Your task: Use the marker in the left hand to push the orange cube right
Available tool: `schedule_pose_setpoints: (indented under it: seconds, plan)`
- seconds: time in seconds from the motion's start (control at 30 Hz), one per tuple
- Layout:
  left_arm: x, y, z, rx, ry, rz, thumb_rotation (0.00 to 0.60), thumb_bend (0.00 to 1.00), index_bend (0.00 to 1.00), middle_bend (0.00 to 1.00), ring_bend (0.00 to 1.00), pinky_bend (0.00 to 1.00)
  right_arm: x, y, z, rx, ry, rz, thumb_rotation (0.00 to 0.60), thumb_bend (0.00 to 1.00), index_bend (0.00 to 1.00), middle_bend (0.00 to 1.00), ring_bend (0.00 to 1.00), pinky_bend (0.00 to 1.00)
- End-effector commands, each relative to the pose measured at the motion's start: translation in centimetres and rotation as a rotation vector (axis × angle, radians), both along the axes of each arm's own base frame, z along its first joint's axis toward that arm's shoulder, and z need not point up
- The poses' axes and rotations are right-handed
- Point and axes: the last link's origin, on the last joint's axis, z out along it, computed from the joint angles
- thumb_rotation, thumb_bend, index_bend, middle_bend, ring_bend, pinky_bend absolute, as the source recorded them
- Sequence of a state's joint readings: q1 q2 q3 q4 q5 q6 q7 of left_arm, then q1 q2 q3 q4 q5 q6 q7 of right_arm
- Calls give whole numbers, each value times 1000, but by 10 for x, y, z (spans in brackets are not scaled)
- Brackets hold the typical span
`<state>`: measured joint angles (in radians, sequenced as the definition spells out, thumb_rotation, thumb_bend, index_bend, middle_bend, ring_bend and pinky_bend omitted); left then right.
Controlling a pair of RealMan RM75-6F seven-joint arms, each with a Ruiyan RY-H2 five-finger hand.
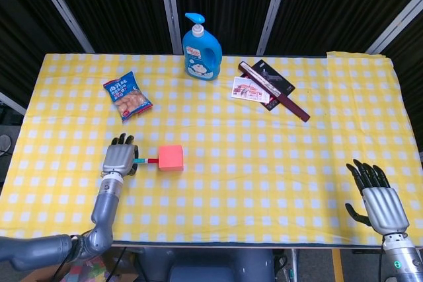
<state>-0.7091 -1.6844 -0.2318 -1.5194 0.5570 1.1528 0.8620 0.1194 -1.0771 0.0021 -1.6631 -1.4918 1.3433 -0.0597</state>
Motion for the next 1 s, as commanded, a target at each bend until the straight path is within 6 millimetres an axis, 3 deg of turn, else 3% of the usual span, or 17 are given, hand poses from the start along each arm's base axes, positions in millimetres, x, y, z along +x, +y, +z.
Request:
schedule_pose_setpoints:
  seconds: [0.03,0.53,1.0]
  plan:
    - [9,1,-5,-8,-4,-12,600,498,552,112,15,115,0,0,0,0,-1,0,600,378,0,0,0,0]
    - [52,3,-34,-33,-28,-67,600,498,551,117,15,115,0,0,1,3,-7,-3,600,378,0,0,0,0]
    - [67,-1,-35,-45,26,-58,600,502,553,116,15,116,0,0,1,1,-13,-3,600,378,0,0,0,0]
